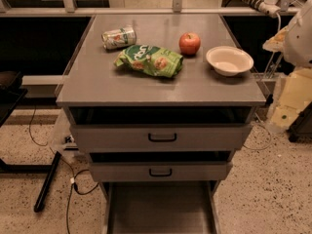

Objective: Place green rice chip bag into bottom drawer

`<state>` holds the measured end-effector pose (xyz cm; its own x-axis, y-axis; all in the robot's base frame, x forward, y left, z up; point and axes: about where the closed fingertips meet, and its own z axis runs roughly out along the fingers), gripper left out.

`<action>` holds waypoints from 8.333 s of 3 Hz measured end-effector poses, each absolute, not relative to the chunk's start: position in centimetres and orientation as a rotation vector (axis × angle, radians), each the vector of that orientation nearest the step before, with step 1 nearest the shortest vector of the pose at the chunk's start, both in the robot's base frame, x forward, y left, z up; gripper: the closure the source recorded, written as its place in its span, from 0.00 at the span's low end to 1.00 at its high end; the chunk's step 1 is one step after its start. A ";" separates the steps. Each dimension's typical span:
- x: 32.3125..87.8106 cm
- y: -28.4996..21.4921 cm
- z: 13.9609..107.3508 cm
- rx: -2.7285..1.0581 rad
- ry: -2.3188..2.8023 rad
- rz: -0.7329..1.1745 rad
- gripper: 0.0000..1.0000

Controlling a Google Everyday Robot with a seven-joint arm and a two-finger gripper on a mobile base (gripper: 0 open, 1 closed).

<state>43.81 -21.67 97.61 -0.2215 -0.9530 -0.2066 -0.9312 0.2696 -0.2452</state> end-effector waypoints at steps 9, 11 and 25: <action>62.9 -8.7 97.0 -1.603 1.738 0.249 0.00; 65.1 -7.4 92.5 -1.501 1.776 0.455 0.00; 72.6 -3.6 87.1 -1.271 1.849 0.471 0.87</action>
Offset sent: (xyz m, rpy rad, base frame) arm 0.0676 0.0484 0.0115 0.0452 -0.1119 0.0969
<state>72.62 -3.55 87.09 -0.1506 -0.5886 -0.7943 -0.8967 0.4196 -0.1409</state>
